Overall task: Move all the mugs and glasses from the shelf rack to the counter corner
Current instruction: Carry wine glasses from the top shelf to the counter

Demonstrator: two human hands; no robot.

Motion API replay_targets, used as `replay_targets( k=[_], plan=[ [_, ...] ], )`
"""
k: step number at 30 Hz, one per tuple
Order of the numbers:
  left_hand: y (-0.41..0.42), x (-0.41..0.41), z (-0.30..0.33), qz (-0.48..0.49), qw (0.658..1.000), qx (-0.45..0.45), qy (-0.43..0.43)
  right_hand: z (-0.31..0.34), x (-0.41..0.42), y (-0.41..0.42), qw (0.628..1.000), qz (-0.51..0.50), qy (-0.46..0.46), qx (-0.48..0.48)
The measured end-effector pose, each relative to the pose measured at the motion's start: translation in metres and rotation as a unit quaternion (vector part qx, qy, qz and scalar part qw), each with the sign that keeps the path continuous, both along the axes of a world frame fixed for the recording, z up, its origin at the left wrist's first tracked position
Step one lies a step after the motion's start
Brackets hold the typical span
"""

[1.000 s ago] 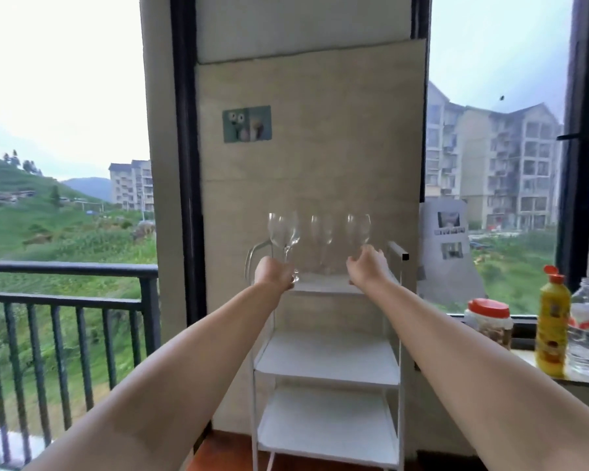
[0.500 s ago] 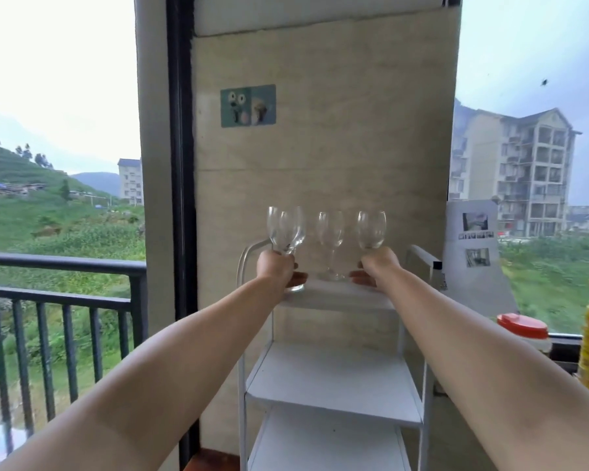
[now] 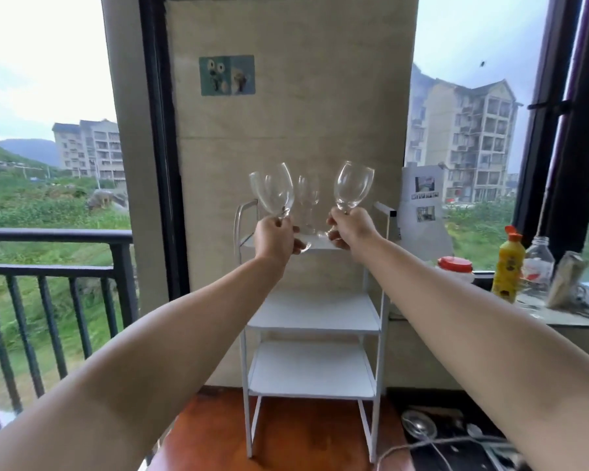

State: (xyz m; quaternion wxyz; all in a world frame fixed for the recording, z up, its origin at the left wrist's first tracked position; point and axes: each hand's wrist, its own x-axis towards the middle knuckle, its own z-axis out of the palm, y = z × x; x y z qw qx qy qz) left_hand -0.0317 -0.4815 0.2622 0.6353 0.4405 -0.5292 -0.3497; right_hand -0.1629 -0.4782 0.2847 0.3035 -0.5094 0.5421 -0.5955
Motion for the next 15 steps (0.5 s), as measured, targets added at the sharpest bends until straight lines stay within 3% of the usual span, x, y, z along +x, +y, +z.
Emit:
replay_targets(
  k=[6,15],
  plan=[
    [0.067,0.0,-0.047,-0.031,0.999,0.015,-0.02,-0.048,0.006,0.072,0.998,0.018,-0.041,0.041],
    [0.148,-0.013,-0.154,-0.086,0.98,0.165,-0.069,-0.153,-0.016,0.172,0.985,-0.029,-0.08,0.153]
  ],
)
